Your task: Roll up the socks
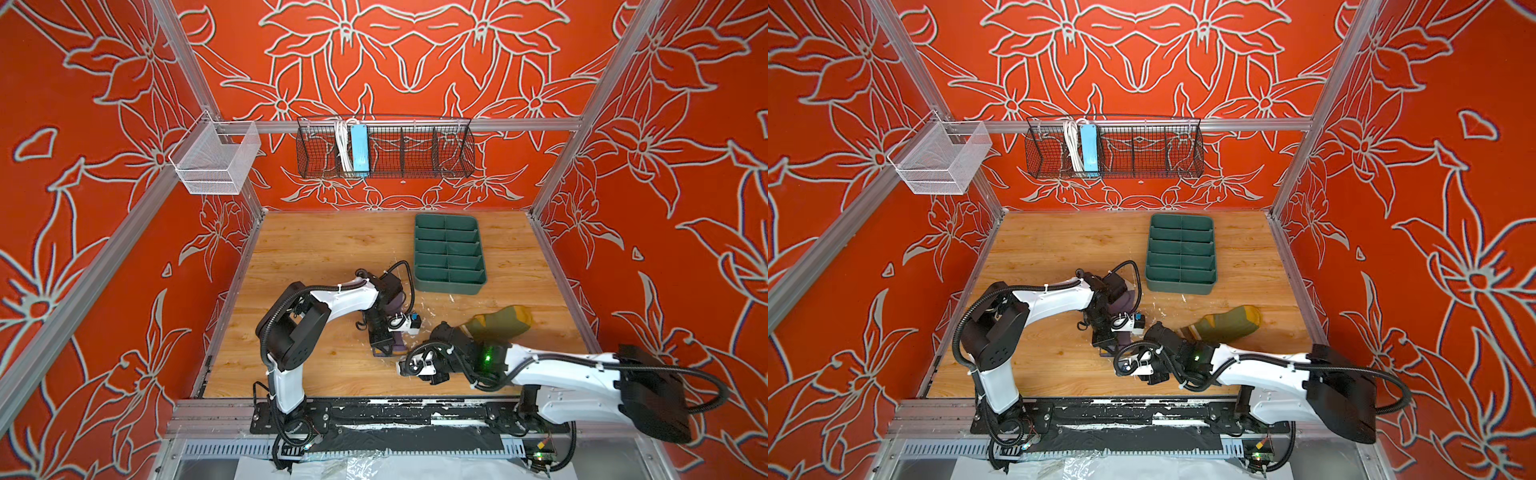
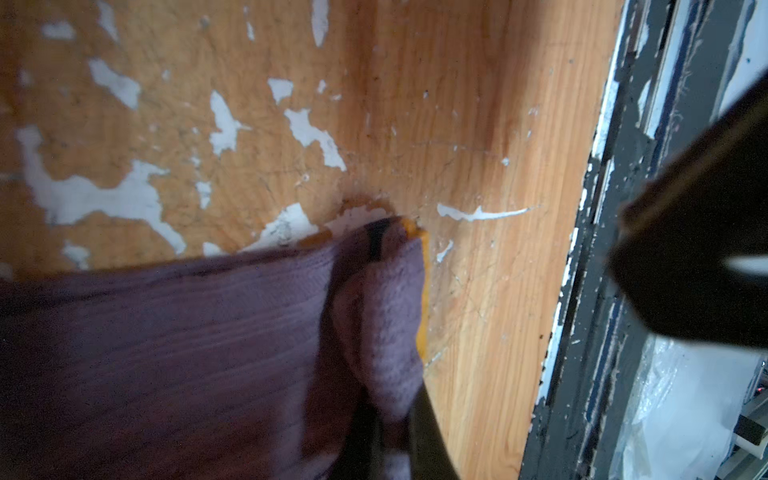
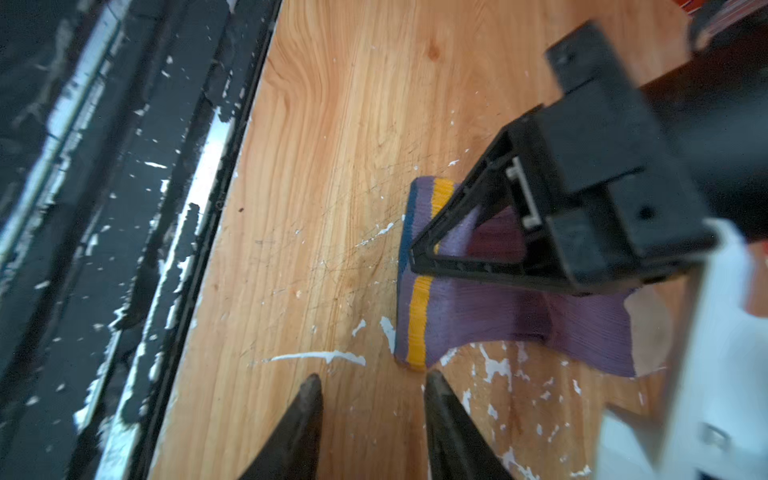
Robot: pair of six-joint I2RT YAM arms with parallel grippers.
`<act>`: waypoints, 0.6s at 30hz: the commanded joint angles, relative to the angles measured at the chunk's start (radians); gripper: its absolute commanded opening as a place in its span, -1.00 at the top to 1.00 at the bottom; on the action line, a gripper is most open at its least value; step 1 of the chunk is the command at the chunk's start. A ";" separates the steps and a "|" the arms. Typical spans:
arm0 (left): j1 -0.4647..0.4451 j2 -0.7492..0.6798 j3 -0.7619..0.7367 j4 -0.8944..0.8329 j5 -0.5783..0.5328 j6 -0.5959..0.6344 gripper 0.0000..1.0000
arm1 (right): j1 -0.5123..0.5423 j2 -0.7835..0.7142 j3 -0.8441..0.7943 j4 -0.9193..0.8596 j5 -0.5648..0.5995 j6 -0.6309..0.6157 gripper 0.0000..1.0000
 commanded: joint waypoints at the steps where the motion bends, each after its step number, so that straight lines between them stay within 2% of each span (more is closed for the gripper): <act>1: 0.000 0.021 0.009 -0.039 0.015 -0.004 1.00 | 0.006 0.086 -0.012 0.178 0.064 -0.026 0.14; 12: 0.001 0.012 -0.001 -0.029 0.010 -0.004 1.00 | 0.006 0.319 0.041 0.352 0.169 -0.043 0.13; 15: 0.001 -0.011 -0.011 -0.017 0.008 0.003 1.00 | 0.006 0.340 0.051 0.354 0.171 -0.039 0.25; 18: 0.003 -0.049 -0.036 0.014 -0.001 0.013 1.00 | 0.006 0.355 0.064 0.324 0.163 -0.044 0.49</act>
